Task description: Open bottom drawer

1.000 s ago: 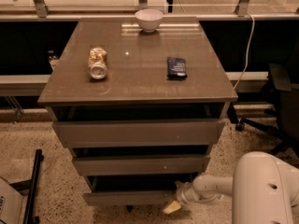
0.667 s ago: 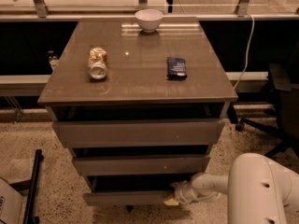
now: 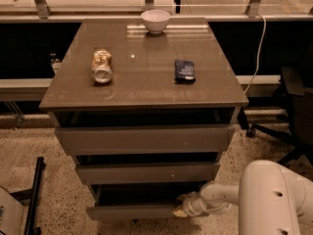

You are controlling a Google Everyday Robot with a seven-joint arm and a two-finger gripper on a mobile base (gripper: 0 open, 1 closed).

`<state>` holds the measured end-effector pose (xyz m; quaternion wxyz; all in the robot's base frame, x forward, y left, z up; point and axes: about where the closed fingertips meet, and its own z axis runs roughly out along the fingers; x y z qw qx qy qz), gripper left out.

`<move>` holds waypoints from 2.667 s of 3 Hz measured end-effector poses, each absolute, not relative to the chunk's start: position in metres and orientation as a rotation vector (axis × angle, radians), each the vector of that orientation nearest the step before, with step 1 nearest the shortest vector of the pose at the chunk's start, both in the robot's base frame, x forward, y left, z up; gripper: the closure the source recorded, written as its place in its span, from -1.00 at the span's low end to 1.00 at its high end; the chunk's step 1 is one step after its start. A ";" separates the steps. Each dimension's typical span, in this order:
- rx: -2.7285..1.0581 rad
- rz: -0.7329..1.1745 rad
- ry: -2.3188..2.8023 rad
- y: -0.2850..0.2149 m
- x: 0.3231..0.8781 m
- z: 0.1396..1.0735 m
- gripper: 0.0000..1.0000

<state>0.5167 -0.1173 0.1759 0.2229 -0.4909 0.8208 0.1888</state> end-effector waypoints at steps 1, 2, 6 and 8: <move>-1.356 0.522 2.267 -0.117 0.517 0.176 0.71; -1.357 0.524 2.266 -0.116 0.516 0.175 0.25; -1.770 0.508 2.257 -0.123 0.448 0.160 -0.70; -1.772 0.509 2.257 -0.123 0.447 0.167 0.21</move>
Offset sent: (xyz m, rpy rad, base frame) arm 0.0000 0.0000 0.0000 0.0000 0.0000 0.0000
